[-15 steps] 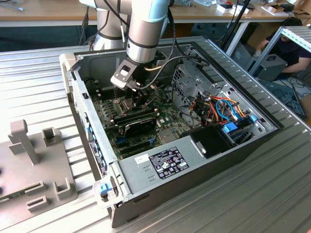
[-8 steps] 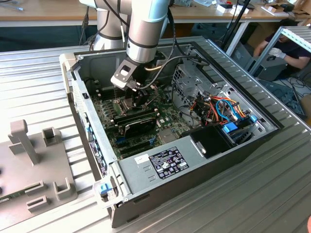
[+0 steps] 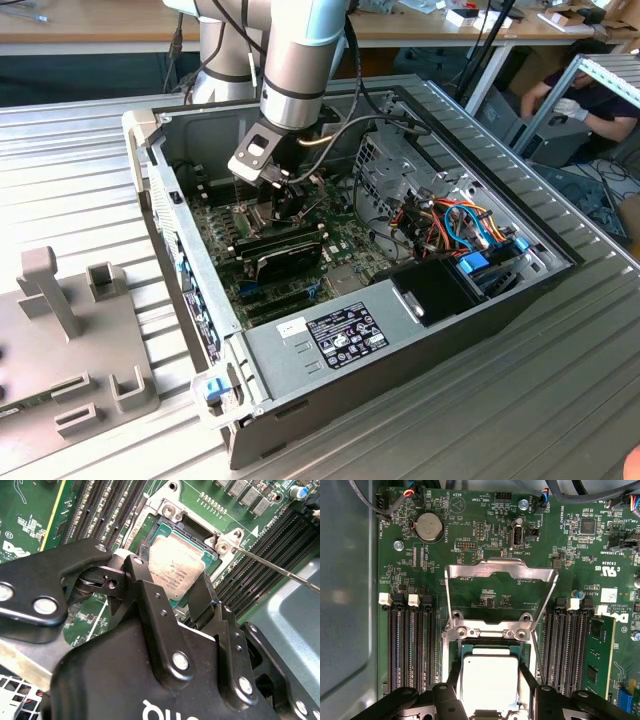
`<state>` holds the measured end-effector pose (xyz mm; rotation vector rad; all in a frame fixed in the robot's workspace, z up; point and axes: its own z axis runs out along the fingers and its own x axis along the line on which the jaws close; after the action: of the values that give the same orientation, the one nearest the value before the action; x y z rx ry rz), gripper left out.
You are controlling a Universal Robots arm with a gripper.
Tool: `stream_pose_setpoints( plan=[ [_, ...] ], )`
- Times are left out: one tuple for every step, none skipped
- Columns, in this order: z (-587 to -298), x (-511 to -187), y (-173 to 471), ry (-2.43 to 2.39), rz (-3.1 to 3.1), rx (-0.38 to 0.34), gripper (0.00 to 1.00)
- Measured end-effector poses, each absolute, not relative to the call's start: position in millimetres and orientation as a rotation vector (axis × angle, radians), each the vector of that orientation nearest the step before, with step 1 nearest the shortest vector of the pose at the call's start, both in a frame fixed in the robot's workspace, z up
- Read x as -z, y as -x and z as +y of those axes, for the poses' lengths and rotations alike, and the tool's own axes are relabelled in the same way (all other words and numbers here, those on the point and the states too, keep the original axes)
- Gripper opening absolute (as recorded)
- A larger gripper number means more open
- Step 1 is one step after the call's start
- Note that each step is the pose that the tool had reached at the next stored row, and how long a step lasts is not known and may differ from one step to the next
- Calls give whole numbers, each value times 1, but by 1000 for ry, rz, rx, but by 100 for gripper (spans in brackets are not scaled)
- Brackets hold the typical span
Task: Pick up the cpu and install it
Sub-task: 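Place the cpu into insertion slot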
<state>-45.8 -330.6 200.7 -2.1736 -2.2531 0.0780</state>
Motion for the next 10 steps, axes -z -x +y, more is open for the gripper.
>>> stream_pose_setpoints(
  plan=[
    [-331, -201, 46, 2173, -2253, -78, 55],
    [-331, -201, 46, 2173, -2253, -78, 55],
    [-331, -201, 46, 2173, -2253, -78, 55],
    [-331, -200, 46, 2173, -2253, -78, 55],
    [-331, -200, 46, 2173, -2253, -77, 55],
    [-331, -200, 46, 2173, -2253, -78, 55],
    [-331, -200, 46, 2173, -2253, -78, 55],
    [-331, -200, 46, 2173, -2253, -78, 55],
    [-331, -200, 46, 2174, -2253, -78, 55],
    [-331, -200, 46, 2173, -2253, -78, 55]
  ],
)
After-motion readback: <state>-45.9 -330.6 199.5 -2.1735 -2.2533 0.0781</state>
